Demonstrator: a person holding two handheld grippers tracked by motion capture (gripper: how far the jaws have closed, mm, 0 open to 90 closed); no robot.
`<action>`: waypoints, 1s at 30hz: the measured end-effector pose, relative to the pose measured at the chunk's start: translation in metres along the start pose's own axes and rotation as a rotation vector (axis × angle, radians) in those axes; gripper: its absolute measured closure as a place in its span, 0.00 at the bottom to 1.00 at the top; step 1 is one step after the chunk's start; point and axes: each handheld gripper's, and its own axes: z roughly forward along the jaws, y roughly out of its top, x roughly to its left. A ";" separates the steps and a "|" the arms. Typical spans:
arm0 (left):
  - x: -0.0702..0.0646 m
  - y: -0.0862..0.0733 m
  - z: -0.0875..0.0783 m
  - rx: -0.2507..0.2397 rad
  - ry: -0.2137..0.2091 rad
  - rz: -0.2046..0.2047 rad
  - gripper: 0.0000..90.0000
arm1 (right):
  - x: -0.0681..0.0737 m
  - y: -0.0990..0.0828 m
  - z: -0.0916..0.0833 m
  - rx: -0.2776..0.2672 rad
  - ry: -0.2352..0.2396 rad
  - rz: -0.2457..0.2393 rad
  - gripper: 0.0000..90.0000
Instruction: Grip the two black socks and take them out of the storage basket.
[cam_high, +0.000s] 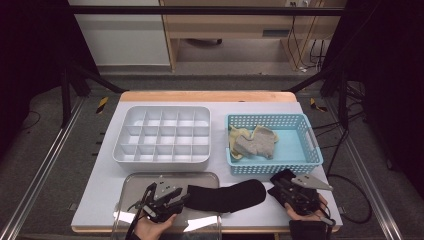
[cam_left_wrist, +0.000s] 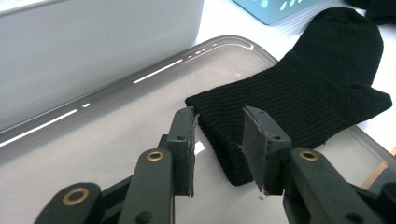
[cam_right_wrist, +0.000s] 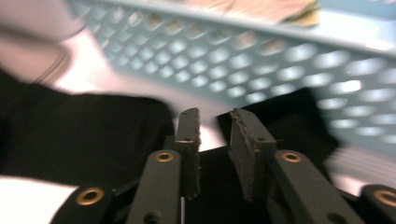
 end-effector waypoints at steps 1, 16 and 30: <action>0.000 0.000 0.000 0.000 0.000 0.000 0.70 | 0.004 -0.001 0.004 0.018 0.005 -0.015 0.75; 0.001 0.000 -0.002 -0.003 0.004 0.000 0.70 | 0.000 -0.012 0.005 0.084 -0.051 -0.009 0.96; 0.001 0.000 -0.001 0.003 0.000 -0.001 0.70 | -0.025 -0.017 -0.008 0.129 -0.153 0.065 0.84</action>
